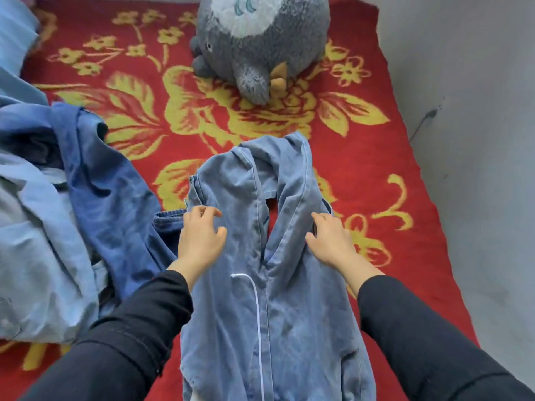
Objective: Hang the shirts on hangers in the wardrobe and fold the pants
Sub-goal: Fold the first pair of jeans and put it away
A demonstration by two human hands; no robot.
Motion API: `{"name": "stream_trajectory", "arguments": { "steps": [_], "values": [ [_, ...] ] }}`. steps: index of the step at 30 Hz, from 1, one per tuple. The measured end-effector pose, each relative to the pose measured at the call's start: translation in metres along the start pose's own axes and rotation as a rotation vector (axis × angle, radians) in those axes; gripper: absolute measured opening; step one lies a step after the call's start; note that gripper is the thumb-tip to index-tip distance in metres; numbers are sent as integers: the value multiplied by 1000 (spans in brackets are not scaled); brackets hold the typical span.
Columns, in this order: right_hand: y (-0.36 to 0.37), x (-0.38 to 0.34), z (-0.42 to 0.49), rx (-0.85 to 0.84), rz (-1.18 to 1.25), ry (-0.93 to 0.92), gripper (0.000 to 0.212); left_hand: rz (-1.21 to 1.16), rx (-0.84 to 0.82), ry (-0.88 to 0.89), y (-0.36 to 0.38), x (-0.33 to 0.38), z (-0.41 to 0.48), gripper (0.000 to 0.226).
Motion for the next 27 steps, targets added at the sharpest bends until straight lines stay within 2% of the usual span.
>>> {"name": "stream_trajectory", "arguments": {
  "steps": [3,5,7,9,12,15,17,18,19,20,22,25,27],
  "values": [
    [-21,-14,34,131,66,-48,46,-28,123,-25,-11,-4,50,42],
    [-35,-34,50,268,66,-143,30,-95,160,-139,-15,-17,77,55],
    [-40,-59,65,336,67,-243,29,-238,122,-301,-10,-38,97,70],
    [-34,-82,83,258,145,-267,36,-413,30,-395,1,-52,109,66],
    [-23,-111,111,62,534,-156,31,-676,-52,-329,2,-48,111,9],
    [-31,-135,127,-2,869,-49,38,-816,-301,-210,3,-33,100,21],
    [-36,-143,130,-38,900,-11,22,-791,-541,-159,8,-22,83,12],
    [-36,-142,128,-60,868,23,28,-785,-629,-191,12,-22,73,13],
    [-36,-140,126,-78,819,20,26,-780,-688,-254,17,-25,65,22],
    [-36,-138,120,-99,747,-12,14,-787,-708,-333,20,-27,59,29],
    [-30,-130,102,-177,605,-60,16,-815,-646,-447,22,-29,53,29],
    [-11,-113,64,-400,592,-107,15,-883,-467,-567,20,-33,52,24],
    [4,-105,37,-556,574,-127,13,-877,-448,-583,22,-31,50,30]
  ]
}}
Point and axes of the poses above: each hand's wrist, its own z-axis towards the middle knuckle, its own y-axis out of the palm, x = y × z, the point moved 8 cm from there along z, towards the middle knuckle, and after that the axes turned 4 degrees about -x, right-handed, at the moved point
